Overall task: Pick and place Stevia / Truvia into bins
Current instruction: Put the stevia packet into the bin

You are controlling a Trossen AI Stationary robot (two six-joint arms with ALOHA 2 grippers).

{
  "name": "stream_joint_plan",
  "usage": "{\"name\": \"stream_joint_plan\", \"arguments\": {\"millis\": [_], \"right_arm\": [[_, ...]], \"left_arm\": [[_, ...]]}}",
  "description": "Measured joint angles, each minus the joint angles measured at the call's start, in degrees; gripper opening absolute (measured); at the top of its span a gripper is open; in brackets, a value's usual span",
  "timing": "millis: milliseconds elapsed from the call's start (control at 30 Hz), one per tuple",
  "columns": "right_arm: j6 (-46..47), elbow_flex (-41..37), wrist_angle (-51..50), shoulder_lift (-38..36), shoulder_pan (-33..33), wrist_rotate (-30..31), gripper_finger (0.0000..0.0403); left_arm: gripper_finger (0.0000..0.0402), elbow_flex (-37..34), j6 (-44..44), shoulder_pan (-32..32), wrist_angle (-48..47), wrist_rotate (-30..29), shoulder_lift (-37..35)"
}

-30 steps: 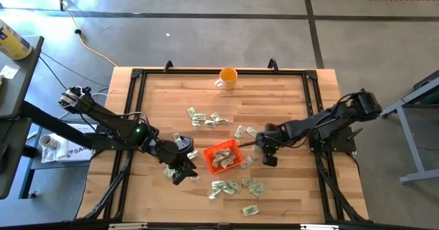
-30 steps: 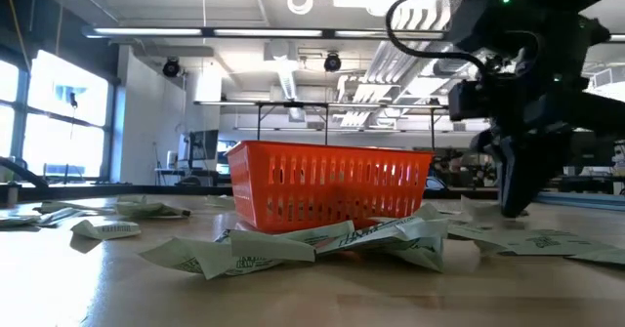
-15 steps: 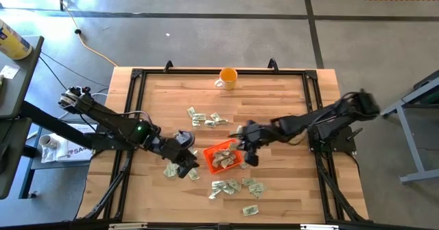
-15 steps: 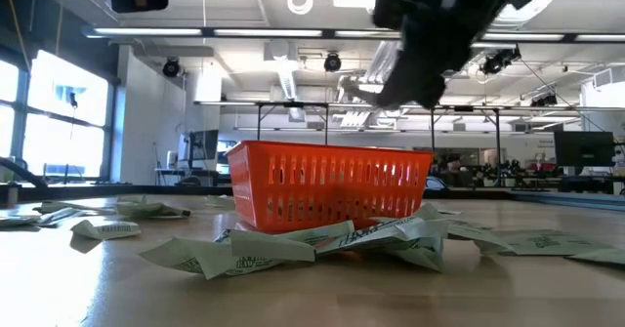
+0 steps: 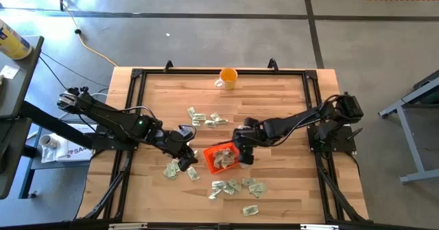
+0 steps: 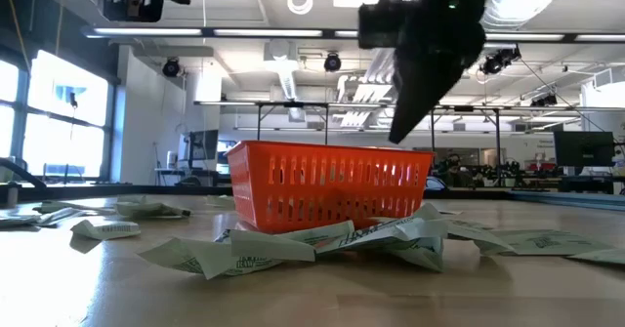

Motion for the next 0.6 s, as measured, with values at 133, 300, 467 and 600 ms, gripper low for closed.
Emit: {"name": "stream_joint_plan", "arguments": {"millis": [133, 300, 467, 600], "right_arm": [[0.2, -1.3, -5.6, -1.0, 2.1, 8.7, 0.0199], [4.9, -4.0, -8.8, -1.3, 3.7, 7.9, 0.0222], [8.8, -8.4, -9.1, -1.3, 6.1, 4.8, 0.0226], [11.4, -10.9, -9.5, -1.3, 8.1, 4.0, 0.0227]], "left_arm": [[0.0209, 0.0, -0.5, 0.0, 0.1, 0.2, 0.4], [0.0209, 0.1, 0.5, 0.4, -7.7, -6.2, 0.9], [0.0209, -0.1, 8.2, 1.7, -24.5, -9.8, 3.4], [0.0209, -1.0, 23.4, 2.4, -22.5, -9.5, 7.6]]}}
